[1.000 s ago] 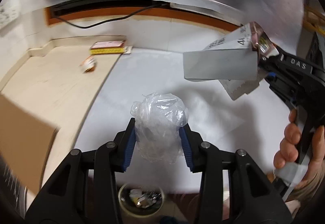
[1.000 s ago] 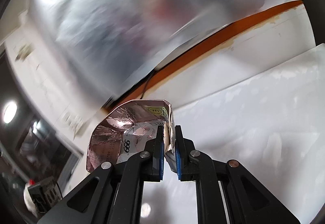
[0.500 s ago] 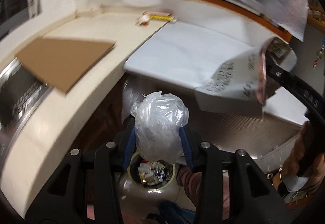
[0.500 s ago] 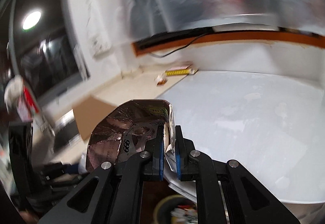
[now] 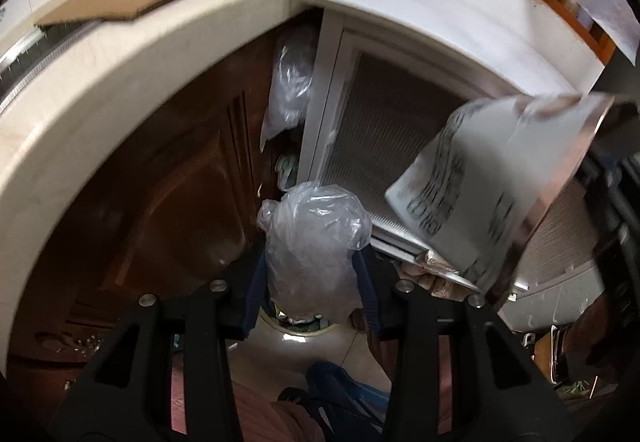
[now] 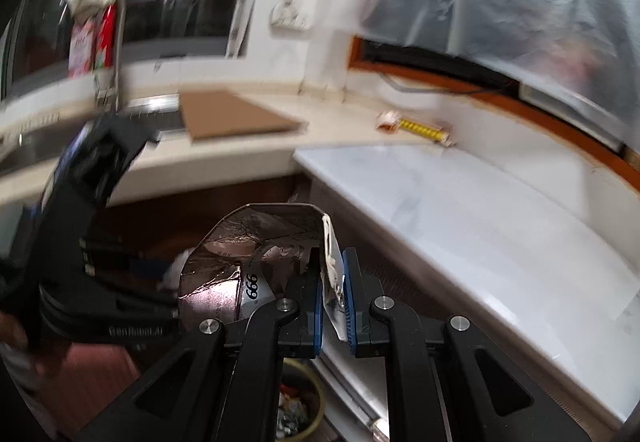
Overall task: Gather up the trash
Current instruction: 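Carry the plastic bag and foil wrapper down over the bin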
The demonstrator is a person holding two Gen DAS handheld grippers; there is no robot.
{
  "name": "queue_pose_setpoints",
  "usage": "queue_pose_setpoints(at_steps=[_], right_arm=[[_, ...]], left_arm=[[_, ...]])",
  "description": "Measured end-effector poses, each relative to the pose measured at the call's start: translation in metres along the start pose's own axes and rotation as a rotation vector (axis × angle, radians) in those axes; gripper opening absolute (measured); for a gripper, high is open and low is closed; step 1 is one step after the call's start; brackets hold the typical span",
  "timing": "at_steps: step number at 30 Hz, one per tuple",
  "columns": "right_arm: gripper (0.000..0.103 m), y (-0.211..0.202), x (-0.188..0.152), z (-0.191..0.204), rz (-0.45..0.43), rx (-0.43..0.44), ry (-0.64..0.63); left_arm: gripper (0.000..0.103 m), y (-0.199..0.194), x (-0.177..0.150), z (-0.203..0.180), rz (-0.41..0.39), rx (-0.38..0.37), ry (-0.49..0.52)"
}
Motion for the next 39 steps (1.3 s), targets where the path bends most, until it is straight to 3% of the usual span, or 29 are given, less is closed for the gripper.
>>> queue_pose_setpoints(at_steps=[5, 14, 22, 31, 39], right_arm=[[0.008, 0.034, -0.040, 0.008, 0.126, -0.007, -0.026], [0.008, 0.086, -0.087, 0.009, 0.249, -0.022, -0.064], [0.009, 0.132, -0.109, 0.002, 0.340, -0.015, -0.052], [0.009, 0.179, -0.117, -0.011, 0.443, -0.006, 0.006], [0.014, 0.212, -0.128, -0.020, 0.507, 0.011, 0.039]], left_arm=[[0.038, 0.027, -0.014, 0.005, 0.056, -0.016, -0.015], [0.038, 0.083, -0.025, 0.005, 0.139, -0.047, -0.014], [0.038, 0.123, -0.031, 0.004, 0.186, -0.063, 0.017], [0.038, 0.160, -0.034, 0.024, 0.214, -0.142, -0.049], [0.041, 0.176, -0.031, 0.024, 0.256, -0.126, -0.028]])
Point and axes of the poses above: each gripper's, at about its wrist camera, not at the fingertips, and y roughly the way its jaws point, z to its left, x to its top, the point moved 2 cm from there along y, roughly the way its jaws point, and after that the axes turned 15 degrees about y, right-handed, at the moved point
